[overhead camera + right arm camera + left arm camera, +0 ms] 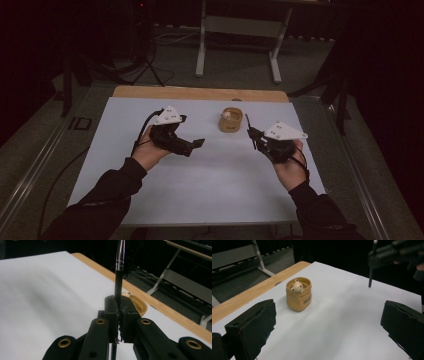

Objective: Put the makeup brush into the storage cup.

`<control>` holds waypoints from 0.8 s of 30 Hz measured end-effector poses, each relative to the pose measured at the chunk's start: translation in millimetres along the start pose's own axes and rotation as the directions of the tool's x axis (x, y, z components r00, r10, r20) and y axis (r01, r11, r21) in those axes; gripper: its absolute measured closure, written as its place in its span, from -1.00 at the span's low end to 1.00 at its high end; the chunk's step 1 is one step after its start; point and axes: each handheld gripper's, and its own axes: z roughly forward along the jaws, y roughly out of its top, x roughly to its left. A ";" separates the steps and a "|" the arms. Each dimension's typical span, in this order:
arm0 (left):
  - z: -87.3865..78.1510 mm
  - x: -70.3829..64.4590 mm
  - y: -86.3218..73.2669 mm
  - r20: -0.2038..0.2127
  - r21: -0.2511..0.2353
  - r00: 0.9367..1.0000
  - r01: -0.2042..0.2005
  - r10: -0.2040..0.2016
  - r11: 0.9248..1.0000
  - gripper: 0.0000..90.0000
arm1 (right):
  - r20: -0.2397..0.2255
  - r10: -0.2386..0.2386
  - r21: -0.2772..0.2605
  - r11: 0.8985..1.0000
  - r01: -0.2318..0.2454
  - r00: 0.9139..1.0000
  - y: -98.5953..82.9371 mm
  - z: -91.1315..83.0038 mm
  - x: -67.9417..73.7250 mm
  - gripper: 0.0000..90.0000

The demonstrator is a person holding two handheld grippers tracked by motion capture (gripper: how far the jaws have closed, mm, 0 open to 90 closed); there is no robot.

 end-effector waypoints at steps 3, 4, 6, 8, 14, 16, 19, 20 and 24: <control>-5.8 0.4 -10.2 -0.005 -0.014 1.000 0.002 -0.002 1.000 -1.00 | 0.001 0.024 -0.017 1.000 -0.024 1.000 4.2 -0.4 -4.4 0.90; -7.6 0.4 -13.5 -0.005 -0.016 1.000 0.012 -0.012 1.000 -1.00 | 0.008 0.026 -0.022 0.999 -0.026 1.000 5.5 -0.2 -5.8 0.90; -11.4 -0.3 -20.1 -0.011 -0.017 1.000 0.005 -0.005 1.000 -1.00 | 0.017 0.054 -0.025 0.998 -0.053 0.998 8.2 -0.2 -8.3 0.90; -15.8 -1.5 -26.5 -0.007 -0.020 1.000 0.000 0.000 1.000 -1.00 | 0.016 0.092 -0.030 0.995 -0.091 0.996 10.7 -0.7 -11.1 0.90; -30.1 -7.5 -42.5 -0.035 -0.064 0.999 0.011 -0.013 0.998 -1.00 | 0.021 0.140 -0.052 0.989 -0.139 0.990 16.4 -2.5 -19.0 0.90; -34.1 -10.3 -45.9 -0.035 -0.068 0.999 0.010 -0.013 0.998 -1.00 | 0.024 0.149 -0.060 0.987 -0.147 0.989 16.5 -3.0 -21.2 0.90; -38.5 -13.3 -52.0 -0.036 -0.084 0.999 0.007 -0.010 0.996 -1.00 | 0.027 0.153 -0.059 0.987 -0.151 0.988 16.1 -2.1 -23.9 0.90; -39.2 -13.6 -54.6 -0.029 -0.085 0.999 0.010 -0.013 0.996 -1.00 | 0.029 0.153 -0.059 0.987 -0.151 0.988 15.9 -1.8 -24.5 0.90; -40.5 -15.0 -65.4 -0.005 -0.085 1.000 0.016 -0.017 0.996 -1.00 | 0.033 0.153 -0.060 0.987 -0.151 0.988 14.9 -0.5 -25.9 0.90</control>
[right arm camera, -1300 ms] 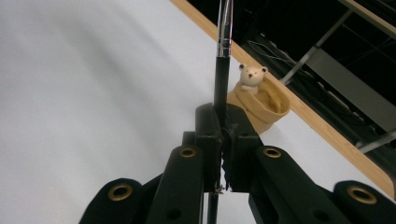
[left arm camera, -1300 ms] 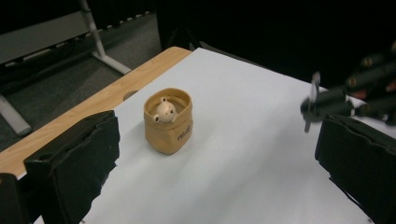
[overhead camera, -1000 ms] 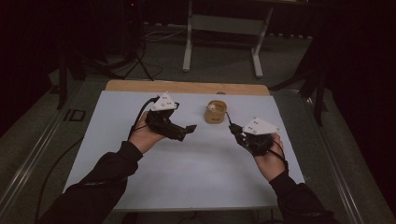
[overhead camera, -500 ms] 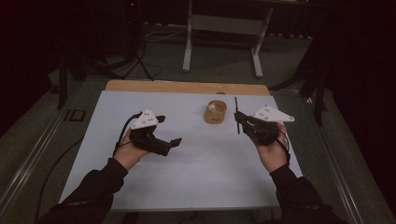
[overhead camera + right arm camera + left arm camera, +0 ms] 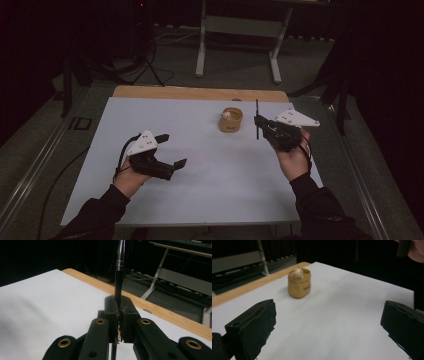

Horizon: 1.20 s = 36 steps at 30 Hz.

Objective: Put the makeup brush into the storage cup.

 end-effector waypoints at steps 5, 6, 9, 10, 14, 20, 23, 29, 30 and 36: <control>-2.4 1.7 -20.3 0.004 -0.008 1.000 0.020 -0.020 1.000 -1.00 | -0.005 0.004 -0.004 1.000 -0.004 1.000 -0.9 1.9 -0.9 0.90; -1.4 2.0 -23.7 0.003 -0.006 1.000 0.026 -0.026 1.000 -1.00 | -0.004 0.005 0.000 1.000 -0.005 1.000 -1.4 3.3 -0.9 0.90; 2.9 2.0 -33.1 0.009 0.012 1.000 0.023 -0.023 1.000 -1.00 | -0.009 0.013 0.001 1.000 -0.013 1.000 -2.5 7.4 -2.0 0.90; 4.2 1.7 -35.4 0.008 0.017 1.000 0.021 -0.021 1.000 -1.00 | -0.008 0.014 0.001 1.000 -0.014 1.000 -2.6 8.6 -2.1 0.90; 9.5 1.5 -42.6 0.009 0.009 1.000 0.027 -0.027 1.000 -1.00 | -0.008 0.028 0.000 1.000 -0.028 1.000 -2.4 12.1 -3.7 0.90; 14.9 1.8 -51.7 0.027 0.019 0.998 0.052 -0.053 0.998 -1.00 | -0.005 0.029 0.006 1.000 -0.029 1.000 -1.7 18.5 -6.4 0.90; 16.9 0.6 -53.1 0.030 0.038 0.998 0.045 -0.046 0.998 -1.00 | -0.003 0.025 0.013 1.000 -0.025 1.000 -0.3 23.0 -7.0 0.90; 20.8 -2.1 -56.6 0.043 0.049 0.998 0.034 -0.036 0.998 -1.00 | 0.004 0.020 0.013 1.000 -0.020 1.000 3.7 31.4 -6.9 0.90; 21.4 -2.8 -57.2 0.045 0.057 0.998 0.031 -0.034 0.998 -1.00 | 0.007 0.020 0.012 1.000 -0.021 1.000 3.8 32.7 -7.0 0.90; 22.6 -4.0 -58.7 0.049 0.068 0.998 0.035 -0.039 0.997 -1.00 | 0.001 0.038 0.006 0.999 -0.038 0.999 7.1 38.4 -7.0 0.90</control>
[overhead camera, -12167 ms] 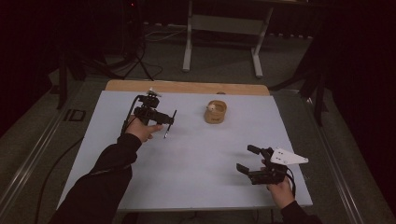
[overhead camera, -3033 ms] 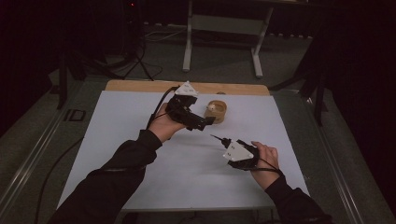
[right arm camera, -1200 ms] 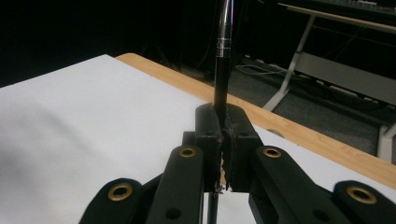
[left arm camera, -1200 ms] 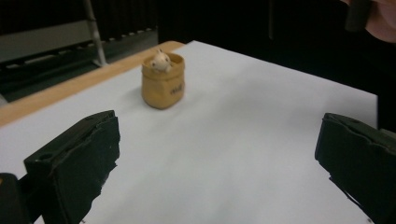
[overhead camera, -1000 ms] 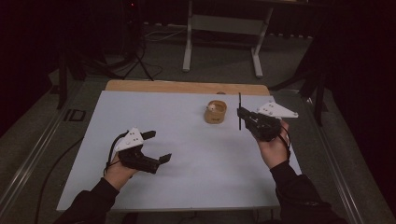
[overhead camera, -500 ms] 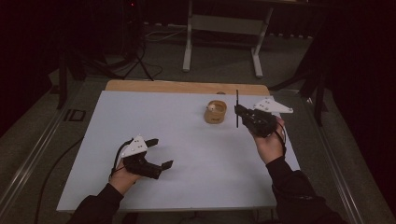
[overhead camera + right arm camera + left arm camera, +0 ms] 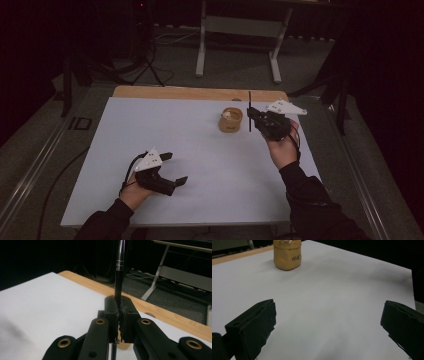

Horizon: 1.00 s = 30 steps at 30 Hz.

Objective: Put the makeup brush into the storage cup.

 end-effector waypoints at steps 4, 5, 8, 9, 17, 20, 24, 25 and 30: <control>1.0 -0.8 -0.7 0.004 0.006 1.000 0.000 0.000 1.000 -1.00 | 0.004 0.017 -0.013 1.000 -0.017 1.000 7.8 1.4 0.3 0.90; 1.0 -0.8 -0.7 0.004 0.006 1.000 0.000 0.000 1.000 -1.00 | 0.004 0.017 -0.013 1.000 -0.017 1.000 7.8 1.4 0.3 0.90; 1.3 -0.7 -1.2 0.003 0.006 1.000 0.000 0.000 1.000 -1.00 | 0.004 0.036 -0.023 0.999 -0.036 0.999 17.5 3.6 -2.1 0.90; 0.9 -0.3 -1.0 0.002 0.001 1.000 0.001 -0.001 1.000 -1.00 | 0.009 0.038 -0.031 0.999 -0.038 0.999 22.9 5.8 -3.9 0.90; 0.8 1.3 -2.5 0.008 0.004 1.000 0.020 -0.020 1.000 -1.00 | 0.023 0.060 -0.048 0.997 -0.059 0.998 43.0 15.3 -12.4 0.90; 0.5 1.7 -2.4 0.008 0.002 1.000 0.022 -0.022 1.000 -1.00 | 0.035 0.062 -0.050 0.997 -0.060 0.997 50.0 18.7 -15.8 0.90; 0.4 1.2 -2.1 0.009 -0.003 1.000 0.020 -0.020 1.000 -1.00 | 0.044 0.068 -0.048 0.997 -0.066 0.997 56.0 23.3 -19.2 0.90; 0.5 1.1 -2.5 0.009 -0.001 1.000 0.022 -0.022 1.000 -1.00 | 0.047 0.077 -0.043 0.996 -0.075 0.996 59.1 27.0 -21.3 0.90; 0.7 1.4 -2.7 0.008 0.000 1.000 0.021 -0.021 1.000 -1.00 | 0.052 0.106 -0.026 0.994 -0.104 0.993 62.0 38.2 -26.8 0.90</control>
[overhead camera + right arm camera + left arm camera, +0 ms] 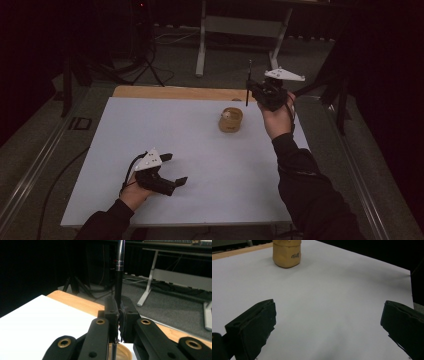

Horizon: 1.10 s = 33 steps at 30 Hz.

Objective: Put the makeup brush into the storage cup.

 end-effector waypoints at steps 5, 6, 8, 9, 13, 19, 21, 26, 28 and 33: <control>-0.2 0.7 -0.4 0.000 -0.001 1.000 0.005 -0.005 1.000 -1.00 | 0.019 -0.003 0.009 1.000 0.003 1.000 -0.5 9.3 -2.9 0.90; -0.2 0.8 -0.5 0.002 -0.002 1.000 0.007 -0.007 1.000 -1.00 | 0.019 0.005 0.010 1.000 -0.005 1.000 -1.1 11.4 -4.0 0.90; -0.3 0.8 -0.4 0.003 -0.002 1.000 0.006 -0.006 1.000 -1.00 | 0.026 0.017 0.012 1.000 -0.018 1.000 -2.8 15.6 -6.4 0.90; -0.4 0.8 -0.3 0.004 -0.003 1.000 0.006 -0.006 1.000 -1.00 | 0.030 0.017 0.012 1.000 -0.018 0.999 -3.8 17.9 -7.5 0.90; -0.5 0.2 -0.5 0.001 0.001 1.000 0.001 -0.001 1.000 -1.00 | 0.046 0.018 0.002 1.000 -0.018 0.999 -8.5 25.9 -10.7 0.90; 0.7 0.2 -1.6 0.010 0.000 1.000 0.007 -0.007 1.000 -1.00 | 0.054 0.014 -0.001 1.000 -0.014 0.998 -18.9 41.3 -14.4 0.90; 0.8 -0.2 -1.4 0.011 0.001 1.000 0.001 -0.001 1.000 -1.00 | 0.053 0.022 -0.008 1.000 -0.022 0.998 -22.5 45.2 -16.2 0.90; 0.5 -1.4 -0.9 0.015 0.000 1.000 -0.001 0.001 1.000 -1.00 | 0.052 0.037 0.003 0.999 -0.037 0.998 -30.1 55.0 -18.8 0.90; 0.8 -1.8 -0.8 0.017 -0.001 1.000 0.000 0.000 1.000 -1.00 | 0.054 0.035 0.006 0.999 -0.035 0.998 -32.9 58.7 -19.4 0.90; 1.1 -1.2 -1.1 0.019 0.000 1.000 0.003 -0.003 1.000 -1.00 | 0.053 0.024 0.008 1.000 -0.024 0.998 -42.8 69.1 -20.0 0.90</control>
